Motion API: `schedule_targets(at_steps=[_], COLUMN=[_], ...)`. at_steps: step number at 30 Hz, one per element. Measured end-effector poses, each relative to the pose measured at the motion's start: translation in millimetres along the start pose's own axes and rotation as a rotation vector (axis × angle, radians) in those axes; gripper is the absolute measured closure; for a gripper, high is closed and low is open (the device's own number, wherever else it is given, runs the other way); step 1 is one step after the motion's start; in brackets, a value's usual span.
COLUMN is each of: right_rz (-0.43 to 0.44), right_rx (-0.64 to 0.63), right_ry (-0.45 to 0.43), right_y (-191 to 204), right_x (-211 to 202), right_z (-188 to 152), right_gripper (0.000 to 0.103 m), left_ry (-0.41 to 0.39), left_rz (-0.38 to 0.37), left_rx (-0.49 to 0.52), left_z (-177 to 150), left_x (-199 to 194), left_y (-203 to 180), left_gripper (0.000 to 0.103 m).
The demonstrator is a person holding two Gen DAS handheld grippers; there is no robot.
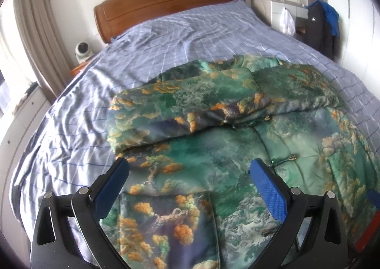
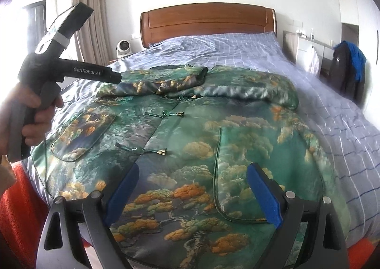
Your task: Fold large clothes
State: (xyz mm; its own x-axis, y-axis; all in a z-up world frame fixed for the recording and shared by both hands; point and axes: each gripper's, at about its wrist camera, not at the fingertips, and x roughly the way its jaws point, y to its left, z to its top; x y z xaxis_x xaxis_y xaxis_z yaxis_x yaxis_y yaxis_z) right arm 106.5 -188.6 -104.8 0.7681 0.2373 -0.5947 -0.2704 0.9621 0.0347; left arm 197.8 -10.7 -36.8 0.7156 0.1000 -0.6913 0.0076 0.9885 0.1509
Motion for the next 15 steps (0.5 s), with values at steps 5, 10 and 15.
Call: schedule_targets(at_steps=[5,10,15], right_rz=[-0.006,-0.02,-0.011], right_rx=[-0.014,-0.031,-0.018], right_ry=[0.006,-0.025,-0.016], right_y=[0.2,-2.1,-3.4], right_x=[-8.4,-28.1,-27.2], right_z=[4.1,4.4,-5.6], right_gripper=[0.012,0.012,0.012], left_ry=[-0.083,-0.098,-0.001], left_rz=[-0.012,0.096,0.143], left_rx=[-0.014,-0.026,-0.142], left_z=[2.2,-11.0,-47.9], left_x=[-42.6,-69.1,-61.6], left_y=[39.8,104.5,147.2], left_gripper=[0.001,0.0,0.001])
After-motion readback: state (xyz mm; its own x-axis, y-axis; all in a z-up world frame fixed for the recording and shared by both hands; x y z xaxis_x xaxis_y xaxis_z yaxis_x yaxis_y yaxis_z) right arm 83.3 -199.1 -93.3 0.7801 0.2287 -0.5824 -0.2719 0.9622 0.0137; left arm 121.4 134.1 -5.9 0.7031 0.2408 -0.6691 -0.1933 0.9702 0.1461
